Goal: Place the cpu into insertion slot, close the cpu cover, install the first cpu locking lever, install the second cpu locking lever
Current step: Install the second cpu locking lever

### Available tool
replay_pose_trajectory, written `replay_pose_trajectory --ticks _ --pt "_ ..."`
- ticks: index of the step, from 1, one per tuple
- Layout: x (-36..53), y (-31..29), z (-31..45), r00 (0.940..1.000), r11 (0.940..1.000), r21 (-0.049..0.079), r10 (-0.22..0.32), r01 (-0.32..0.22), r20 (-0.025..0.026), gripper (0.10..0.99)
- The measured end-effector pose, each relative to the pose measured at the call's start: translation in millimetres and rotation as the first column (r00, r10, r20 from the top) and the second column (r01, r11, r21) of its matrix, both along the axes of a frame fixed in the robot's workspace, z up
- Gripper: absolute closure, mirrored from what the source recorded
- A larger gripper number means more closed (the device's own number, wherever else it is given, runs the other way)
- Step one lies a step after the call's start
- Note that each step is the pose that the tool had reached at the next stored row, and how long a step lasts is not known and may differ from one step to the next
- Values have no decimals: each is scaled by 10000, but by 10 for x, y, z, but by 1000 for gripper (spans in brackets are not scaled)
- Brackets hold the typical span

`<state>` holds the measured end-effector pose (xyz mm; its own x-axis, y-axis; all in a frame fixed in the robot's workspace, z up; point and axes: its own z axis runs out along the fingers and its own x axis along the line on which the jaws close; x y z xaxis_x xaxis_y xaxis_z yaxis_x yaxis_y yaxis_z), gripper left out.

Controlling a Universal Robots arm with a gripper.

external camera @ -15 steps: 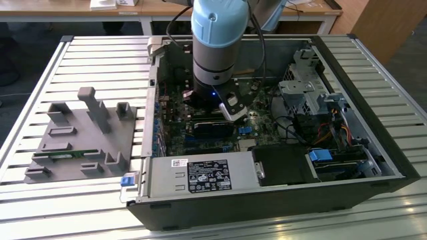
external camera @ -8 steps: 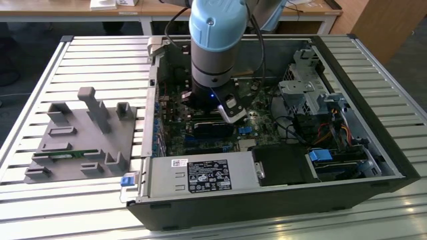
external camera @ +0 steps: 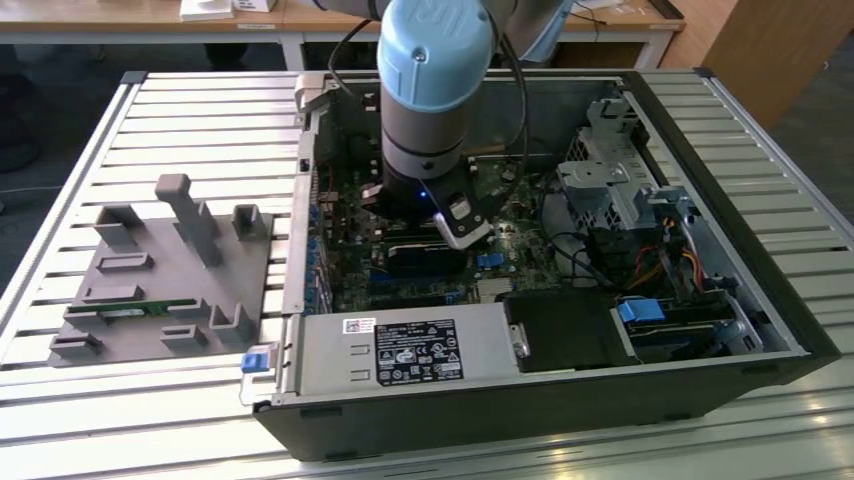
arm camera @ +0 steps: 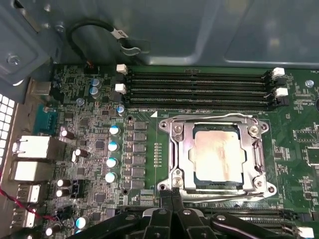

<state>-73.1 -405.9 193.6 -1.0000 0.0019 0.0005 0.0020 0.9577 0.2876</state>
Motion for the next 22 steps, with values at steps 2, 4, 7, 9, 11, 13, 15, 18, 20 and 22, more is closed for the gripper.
replay_pose_trajectory --ticks 2,4,7,9,11,13,15,18,20,22 --pt "-1 0 -10 10000 10000 83 -1 1 0 980" --pt "-2 0 -18 10000 9999 162 -2 2 0 980" --pt "-10 0 -25 10000 9996 286 1 -1 0 980" --pt "-16 1 -32 10000 9993 361 0 0 -1 980" --pt "-21 6 -40 10000 9991 428 -2 2 1 980" --pt "-28 16 -47 10000 9988 482 -2 2 0 980" --pt "-36 29 -55 10000 9986 537 -1 1 2 980" --pt "-49 35 -60 10000 9983 579 -1 1 1 980" --pt "-51 36 -59 10000 9983 581 0 0 2 980" --pt "-52 35 -33 10000 9983 580 -1 1 2 980"
